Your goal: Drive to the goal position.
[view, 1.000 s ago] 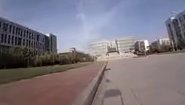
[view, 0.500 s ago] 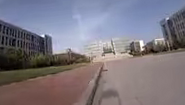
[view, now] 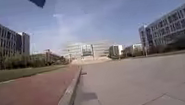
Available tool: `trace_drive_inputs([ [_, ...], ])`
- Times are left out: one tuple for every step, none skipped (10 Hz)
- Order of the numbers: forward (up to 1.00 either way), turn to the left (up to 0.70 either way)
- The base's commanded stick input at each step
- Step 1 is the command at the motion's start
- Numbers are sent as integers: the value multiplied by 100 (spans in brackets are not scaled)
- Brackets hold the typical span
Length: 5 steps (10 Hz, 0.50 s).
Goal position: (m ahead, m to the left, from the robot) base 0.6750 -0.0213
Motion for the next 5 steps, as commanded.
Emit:
trace_drive_inputs([
  [70, -34],
  [70, -27],
  [70, -20],
  [70, -13],
  [70, -6],
])
